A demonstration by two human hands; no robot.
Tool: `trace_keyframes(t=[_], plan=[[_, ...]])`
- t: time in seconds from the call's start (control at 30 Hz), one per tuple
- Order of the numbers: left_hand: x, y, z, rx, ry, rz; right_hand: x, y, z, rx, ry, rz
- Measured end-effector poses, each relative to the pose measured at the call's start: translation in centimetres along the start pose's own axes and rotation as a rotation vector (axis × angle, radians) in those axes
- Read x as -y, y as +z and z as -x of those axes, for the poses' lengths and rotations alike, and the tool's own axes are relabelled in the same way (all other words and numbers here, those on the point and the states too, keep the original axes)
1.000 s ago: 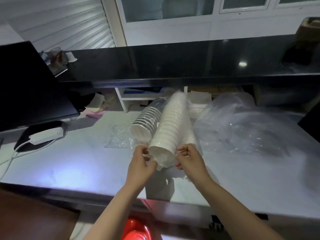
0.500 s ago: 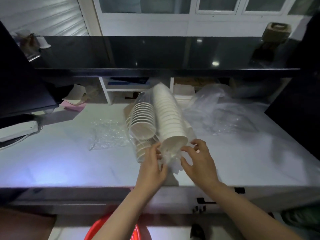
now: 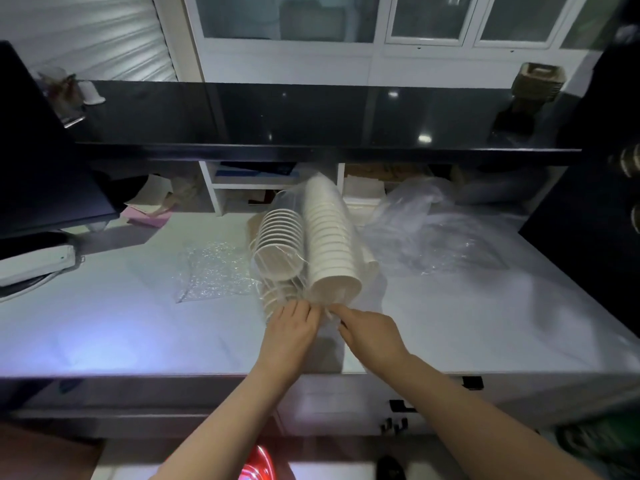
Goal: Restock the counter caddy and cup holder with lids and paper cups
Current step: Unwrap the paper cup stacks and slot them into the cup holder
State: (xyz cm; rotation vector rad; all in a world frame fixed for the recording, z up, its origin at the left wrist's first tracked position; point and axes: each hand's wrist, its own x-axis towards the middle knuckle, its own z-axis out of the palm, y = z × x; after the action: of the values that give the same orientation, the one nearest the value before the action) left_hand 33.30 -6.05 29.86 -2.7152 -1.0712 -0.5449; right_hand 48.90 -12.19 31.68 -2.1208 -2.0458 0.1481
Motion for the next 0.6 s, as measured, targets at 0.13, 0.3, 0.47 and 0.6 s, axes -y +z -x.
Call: trace_keyframes(t=[0.13, 0.3, 0.47, 0.6], plan=[[1.5, -0.7, 0.2, 0.031, 0.054, -0.051, 0.5, -1.4, -0.9, -0.033, -0.041, 0.074], [2.9, -1.2, 1.2, -0.119, 0.026, -0.018, -1.1, -2.1, -0.4, -0.245, -0.199, 0.181], [3.9, -1.9, 2.1, -0.107, -0.019, -0.01, -1.3, -1.5, 0.1, -0.415, -0.148, -0.058], [3.7, -2.5, 1.1, -0.211, 0.088, 0.025, -0.8, -1.4, 0.3, -0.448, -0.009, -0.3]])
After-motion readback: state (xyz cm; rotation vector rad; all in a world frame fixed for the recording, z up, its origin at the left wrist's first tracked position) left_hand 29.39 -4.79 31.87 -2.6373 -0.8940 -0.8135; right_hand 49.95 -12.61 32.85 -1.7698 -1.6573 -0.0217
